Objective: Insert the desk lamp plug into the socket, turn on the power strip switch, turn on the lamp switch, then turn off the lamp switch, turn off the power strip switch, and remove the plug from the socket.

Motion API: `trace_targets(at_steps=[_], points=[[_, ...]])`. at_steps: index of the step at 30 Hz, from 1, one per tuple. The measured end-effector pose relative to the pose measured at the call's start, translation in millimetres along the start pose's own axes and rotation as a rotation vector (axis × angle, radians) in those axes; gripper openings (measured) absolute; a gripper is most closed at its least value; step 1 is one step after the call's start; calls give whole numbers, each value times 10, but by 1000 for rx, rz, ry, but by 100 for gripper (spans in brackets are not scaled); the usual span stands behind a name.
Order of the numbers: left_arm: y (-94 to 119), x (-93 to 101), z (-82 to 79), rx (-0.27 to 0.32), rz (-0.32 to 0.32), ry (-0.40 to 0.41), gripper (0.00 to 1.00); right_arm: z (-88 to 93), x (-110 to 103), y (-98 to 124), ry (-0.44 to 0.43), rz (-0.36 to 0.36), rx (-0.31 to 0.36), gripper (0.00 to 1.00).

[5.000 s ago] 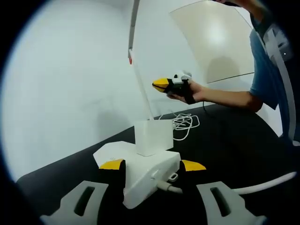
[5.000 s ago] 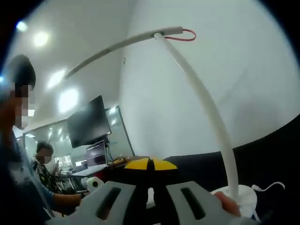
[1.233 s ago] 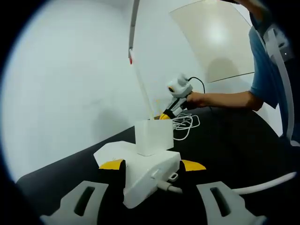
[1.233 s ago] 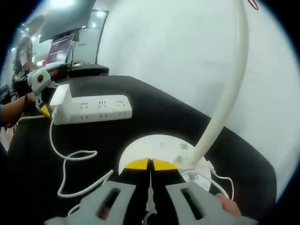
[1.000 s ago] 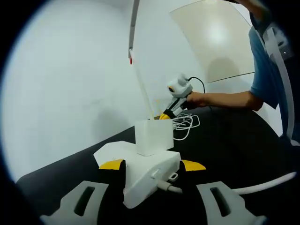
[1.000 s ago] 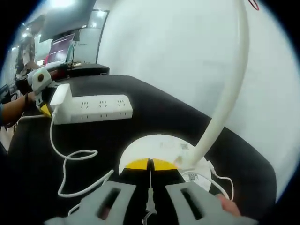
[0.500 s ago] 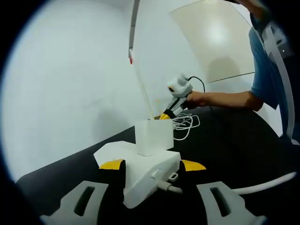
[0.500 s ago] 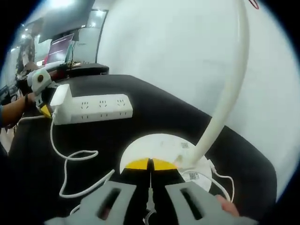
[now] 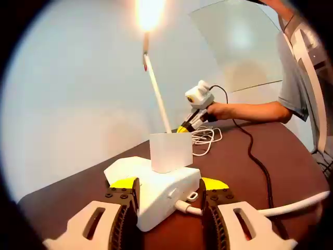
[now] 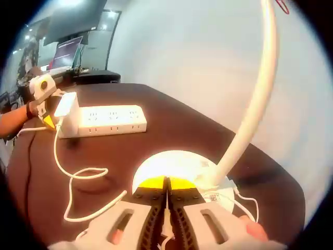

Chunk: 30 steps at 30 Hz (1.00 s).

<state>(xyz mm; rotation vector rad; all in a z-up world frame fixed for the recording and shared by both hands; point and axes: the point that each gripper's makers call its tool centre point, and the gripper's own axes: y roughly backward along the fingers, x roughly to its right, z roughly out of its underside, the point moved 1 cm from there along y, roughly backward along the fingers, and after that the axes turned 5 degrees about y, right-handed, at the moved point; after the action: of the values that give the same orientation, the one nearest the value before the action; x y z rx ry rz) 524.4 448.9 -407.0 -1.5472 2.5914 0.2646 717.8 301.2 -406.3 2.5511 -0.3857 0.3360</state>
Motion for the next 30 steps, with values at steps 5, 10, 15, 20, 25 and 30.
trace_targets(at_steps=[5, 10, 15, 20, 25, 30], points=[[1, 4, -1, 0, 0, -1, 44, -29, 34, 15, -14, 5, 17, 3], [1, -3, 1, 0, -1, 0, 44, -107, 78, 49, -82, -4, 68, 3], [-1, -19, 5, 0, -1, 1, 44, -147, 113, 86, -122, -8, 98, 3], [13, -21, 5, -8, -1, -12, 41, -158, 156, 84, -143, -15, 116, 3], [21, -54, -12, -25, -13, 31, 44, -217, 204, 140, -162, -9, 150, 3], [8, -17, -37, -34, -22, 24, 44, -244, 246, 190, -175, -6, 173, 3]])
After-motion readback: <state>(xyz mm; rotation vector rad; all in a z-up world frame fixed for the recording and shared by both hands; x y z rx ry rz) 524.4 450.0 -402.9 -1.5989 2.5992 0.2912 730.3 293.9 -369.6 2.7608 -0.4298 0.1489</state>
